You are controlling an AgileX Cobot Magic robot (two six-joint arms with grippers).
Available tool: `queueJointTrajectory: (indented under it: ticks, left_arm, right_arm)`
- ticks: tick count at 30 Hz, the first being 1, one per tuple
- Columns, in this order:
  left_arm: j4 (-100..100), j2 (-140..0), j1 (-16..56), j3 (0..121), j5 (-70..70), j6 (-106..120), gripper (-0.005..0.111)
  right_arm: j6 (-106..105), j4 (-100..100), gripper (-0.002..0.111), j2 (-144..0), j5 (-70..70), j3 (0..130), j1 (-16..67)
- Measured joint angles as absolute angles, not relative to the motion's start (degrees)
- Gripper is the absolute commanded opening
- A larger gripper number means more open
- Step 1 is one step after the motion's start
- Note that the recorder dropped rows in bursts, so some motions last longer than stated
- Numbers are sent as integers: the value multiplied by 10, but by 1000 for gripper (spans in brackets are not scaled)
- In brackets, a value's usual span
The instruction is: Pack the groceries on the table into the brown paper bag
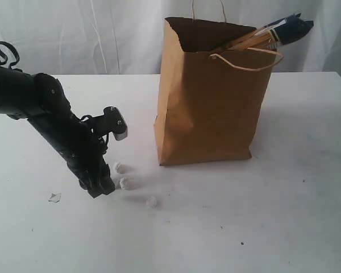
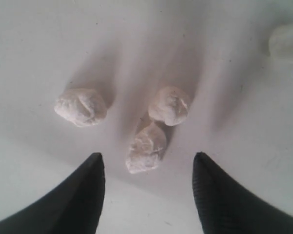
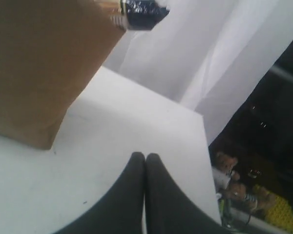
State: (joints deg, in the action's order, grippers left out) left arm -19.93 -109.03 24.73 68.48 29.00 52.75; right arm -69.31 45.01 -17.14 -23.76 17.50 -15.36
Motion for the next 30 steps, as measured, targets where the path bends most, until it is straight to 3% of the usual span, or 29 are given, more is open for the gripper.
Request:
queueJointTrajectory:
  ticks: [10,30]
  left_arm:
    - [-212,-1092,247,685,274,528,58]
    - [-216,-1104,247,685,272,528,53]
  right_arm:
    - [-479,451,0,-81,-257,175,-154]
    - [-460,452,0,-80,-268,175,-154]
